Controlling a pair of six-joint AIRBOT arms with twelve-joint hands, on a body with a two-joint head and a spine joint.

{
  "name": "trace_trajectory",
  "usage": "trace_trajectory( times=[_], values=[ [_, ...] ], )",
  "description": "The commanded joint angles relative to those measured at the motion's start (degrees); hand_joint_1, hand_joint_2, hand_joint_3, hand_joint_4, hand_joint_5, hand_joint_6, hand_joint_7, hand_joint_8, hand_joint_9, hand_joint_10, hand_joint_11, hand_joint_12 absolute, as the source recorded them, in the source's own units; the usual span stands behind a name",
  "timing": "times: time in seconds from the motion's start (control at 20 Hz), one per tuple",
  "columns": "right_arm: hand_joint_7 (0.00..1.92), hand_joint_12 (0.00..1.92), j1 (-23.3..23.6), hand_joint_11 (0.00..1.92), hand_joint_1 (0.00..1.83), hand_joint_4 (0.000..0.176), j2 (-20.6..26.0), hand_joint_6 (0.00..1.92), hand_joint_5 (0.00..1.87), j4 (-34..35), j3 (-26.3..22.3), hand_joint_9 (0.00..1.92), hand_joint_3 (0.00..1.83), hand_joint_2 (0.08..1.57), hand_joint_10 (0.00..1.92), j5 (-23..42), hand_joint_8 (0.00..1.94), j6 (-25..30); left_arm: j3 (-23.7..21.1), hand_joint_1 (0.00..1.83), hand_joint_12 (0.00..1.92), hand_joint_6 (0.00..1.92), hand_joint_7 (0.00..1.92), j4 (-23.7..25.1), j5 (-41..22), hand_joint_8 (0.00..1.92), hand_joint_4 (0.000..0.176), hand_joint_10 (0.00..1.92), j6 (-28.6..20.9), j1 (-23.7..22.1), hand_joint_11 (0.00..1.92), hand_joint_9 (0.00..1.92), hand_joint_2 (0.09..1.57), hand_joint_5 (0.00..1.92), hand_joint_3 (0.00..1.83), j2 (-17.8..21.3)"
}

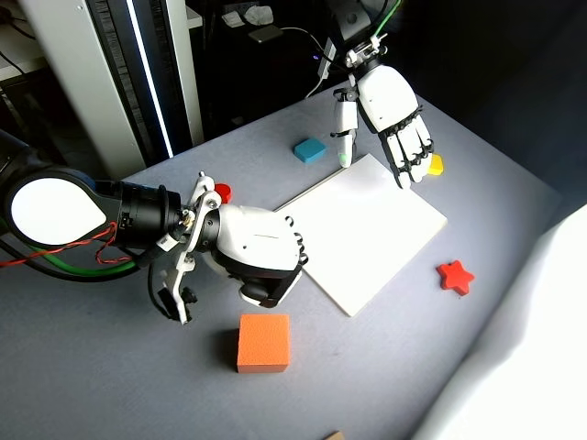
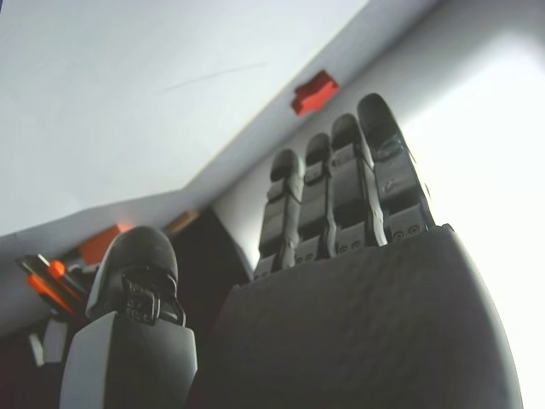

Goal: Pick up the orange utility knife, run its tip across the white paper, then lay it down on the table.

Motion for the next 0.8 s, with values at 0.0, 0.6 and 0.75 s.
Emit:
trace_trajectory(
  times=[0.0,0.6,0.75],
  values=[
    [1.45,1.92,0.8,1.64,1.58,0.0,-0.1,1.92,1.3,3.1,-0.1,1.58,0.0,1.18,1.92,7.7,1.94,-1.7,0.3,0.06,0.52,0.01,0.11,3.9,-3.5,0.0,0.024,0.01,0.0,-0.4,0.0,0.14,1.26,0.13,0.0,0.1],
    [1.45,1.92,-0.2,1.64,1.57,0.0,-10.5,1.92,1.3,21.2,4.0,1.57,0.0,1.16,1.92,27.4,1.94,-38.9,0.3,0.02,0.5,0.0,0.11,3.9,-3.5,0.01,0.025,0.01,0.0,-0.6,0.0,0.13,1.27,0.13,0.0,0.0],
    [1.46,1.92,0.1,1.65,1.59,0.0,-15.0,1.92,1.32,21.2,8.0,1.59,0.0,1.18,1.92,28.9,1.94,-44.0,0.4,0.05,0.57,0.0,0.11,3.9,-3.5,0.0,0.026,0.01,0.0,-0.6,0.0,0.15,1.27,0.13,0.0,-0.1]
  ],
)
